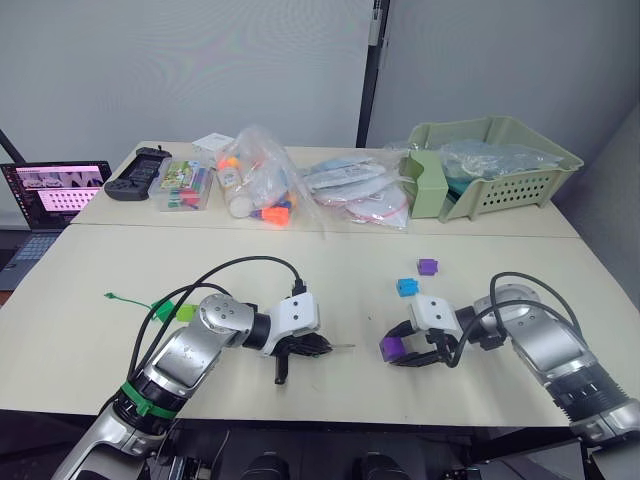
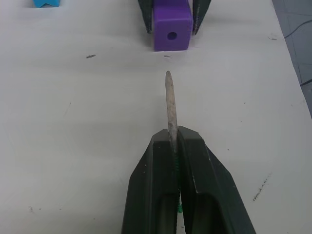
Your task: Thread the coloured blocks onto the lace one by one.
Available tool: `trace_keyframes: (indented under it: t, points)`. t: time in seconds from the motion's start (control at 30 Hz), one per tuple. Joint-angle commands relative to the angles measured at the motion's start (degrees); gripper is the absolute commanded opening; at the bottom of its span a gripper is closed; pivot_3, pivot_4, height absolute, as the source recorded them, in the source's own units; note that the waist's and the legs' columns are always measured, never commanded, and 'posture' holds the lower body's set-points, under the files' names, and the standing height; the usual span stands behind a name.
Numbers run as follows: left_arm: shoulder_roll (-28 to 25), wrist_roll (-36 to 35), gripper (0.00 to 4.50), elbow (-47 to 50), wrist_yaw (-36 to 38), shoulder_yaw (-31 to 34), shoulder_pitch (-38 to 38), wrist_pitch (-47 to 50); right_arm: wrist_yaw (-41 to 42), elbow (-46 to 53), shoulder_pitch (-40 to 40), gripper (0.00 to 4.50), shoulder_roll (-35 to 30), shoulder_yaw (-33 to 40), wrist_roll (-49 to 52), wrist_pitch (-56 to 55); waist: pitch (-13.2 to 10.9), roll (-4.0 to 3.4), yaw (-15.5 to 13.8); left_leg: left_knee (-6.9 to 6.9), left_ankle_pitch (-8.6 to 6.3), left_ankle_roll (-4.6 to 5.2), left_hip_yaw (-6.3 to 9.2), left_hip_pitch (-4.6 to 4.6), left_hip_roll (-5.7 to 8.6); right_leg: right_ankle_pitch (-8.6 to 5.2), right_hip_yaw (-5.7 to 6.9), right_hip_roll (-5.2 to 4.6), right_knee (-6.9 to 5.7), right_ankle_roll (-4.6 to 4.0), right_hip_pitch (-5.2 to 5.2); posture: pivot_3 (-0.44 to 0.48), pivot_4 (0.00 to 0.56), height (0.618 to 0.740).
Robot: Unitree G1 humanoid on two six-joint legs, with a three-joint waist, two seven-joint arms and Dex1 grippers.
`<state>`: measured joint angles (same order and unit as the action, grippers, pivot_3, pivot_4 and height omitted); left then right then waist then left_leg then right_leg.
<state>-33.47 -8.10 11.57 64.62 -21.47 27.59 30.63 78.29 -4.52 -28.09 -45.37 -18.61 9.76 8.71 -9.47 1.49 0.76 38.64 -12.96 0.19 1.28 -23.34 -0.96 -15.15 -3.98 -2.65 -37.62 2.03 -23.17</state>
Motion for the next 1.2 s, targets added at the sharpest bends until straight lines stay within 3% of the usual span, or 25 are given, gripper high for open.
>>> trace_keyframes:
  t: [0.03,0.4,1.2]
  points:
    - [0.9,-0.4,0.00,1.6,-0.6,-0.4,2.6,1.2,-1.7,2.9,1.0,1.16,0.6,2.0,0.6,1.2,0.0,0.00,-0.1,0.02,0.00,0.00,0.00,-0.01,0.01,0.00,0.00,0.00,0.00,0.00,0.00,0.000,0.150,0.740]
    - [0.3,1.2,0.00,3.4,-1.7,-3.8,5.1,6.2,-11.3,10.6,2.3,1.16,4.5,1.0,-1.7,13.0,0.0,0.00,0.1,0.01,0.00,0.00,0.03,-0.01,0.01,0.00,0.00,0.02,-0.05,0.00,-0.02,0.000,0.150,0.740]
    - [1.4,3.2,0.00,3.3,-5.5,-6.5,7.7,10.4,-12.6,14.9,2.5,1.16,5.7,-0.4,-1.7,17.7,0.0,0.00,0.1,0.03,0.00,0.00,0.03,0.00,0.01,0.00,0.01,0.03,-0.03,0.01,-0.01,0.000,0.150,0.740]
